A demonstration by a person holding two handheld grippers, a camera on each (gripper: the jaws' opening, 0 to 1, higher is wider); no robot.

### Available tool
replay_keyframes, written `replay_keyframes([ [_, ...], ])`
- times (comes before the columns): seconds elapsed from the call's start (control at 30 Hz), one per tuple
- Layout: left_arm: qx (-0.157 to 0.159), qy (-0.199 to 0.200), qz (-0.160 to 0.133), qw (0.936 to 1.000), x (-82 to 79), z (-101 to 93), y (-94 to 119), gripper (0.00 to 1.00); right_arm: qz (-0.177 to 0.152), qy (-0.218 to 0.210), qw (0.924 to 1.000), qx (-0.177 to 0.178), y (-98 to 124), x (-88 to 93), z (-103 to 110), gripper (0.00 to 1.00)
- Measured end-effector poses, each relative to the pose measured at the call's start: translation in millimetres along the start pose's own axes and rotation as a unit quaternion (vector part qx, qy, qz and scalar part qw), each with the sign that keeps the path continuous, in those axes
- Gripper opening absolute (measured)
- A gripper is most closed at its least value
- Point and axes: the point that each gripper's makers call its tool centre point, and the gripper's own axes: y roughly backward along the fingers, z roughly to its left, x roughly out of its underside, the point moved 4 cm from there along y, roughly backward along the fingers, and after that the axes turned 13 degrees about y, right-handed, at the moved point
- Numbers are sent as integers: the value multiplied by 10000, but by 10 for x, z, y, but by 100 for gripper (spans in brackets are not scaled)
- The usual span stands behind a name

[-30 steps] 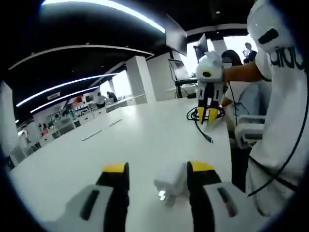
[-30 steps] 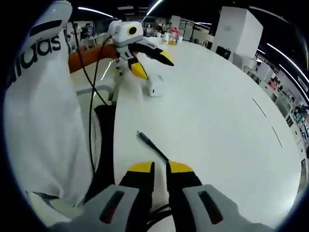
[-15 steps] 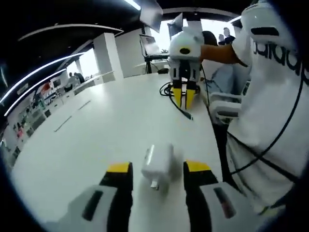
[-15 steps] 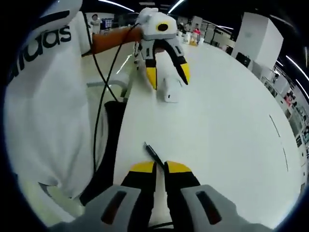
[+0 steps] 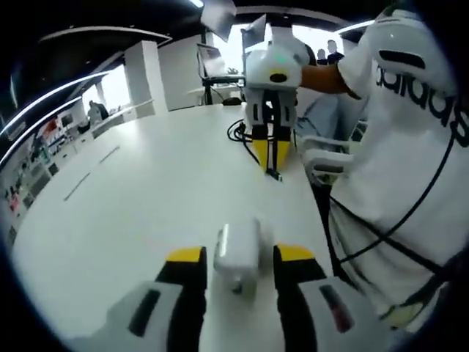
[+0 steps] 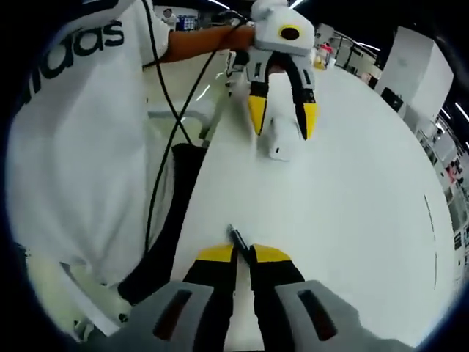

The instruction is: Plug the desk Type‑C cable into the charger adapter.

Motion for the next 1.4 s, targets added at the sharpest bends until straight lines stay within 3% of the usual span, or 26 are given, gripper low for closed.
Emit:
replay_keyframes([
  [0.37,242,152,189,9994,44,16,-67,31,147,481,9980,-379,-70,-44,-50,5],
  [0.5,238,203,162,9994,42,8,-76,26,34,332,9984,-461,-92,-67,-52,4],
  [0.57,208,448,124,9987,33,24,-83,25,6,332,9984,-463,-95,-68,-52,4],
  [1.2,291,395,113,9987,5,-14,-93,25,-224,-62,9997,-107,-124,-120,-87,3],
  [1.4,478,461,76,9978,-19,-78,-149,25,-332,-269,9990,89,-128,-154,-202,3],
])
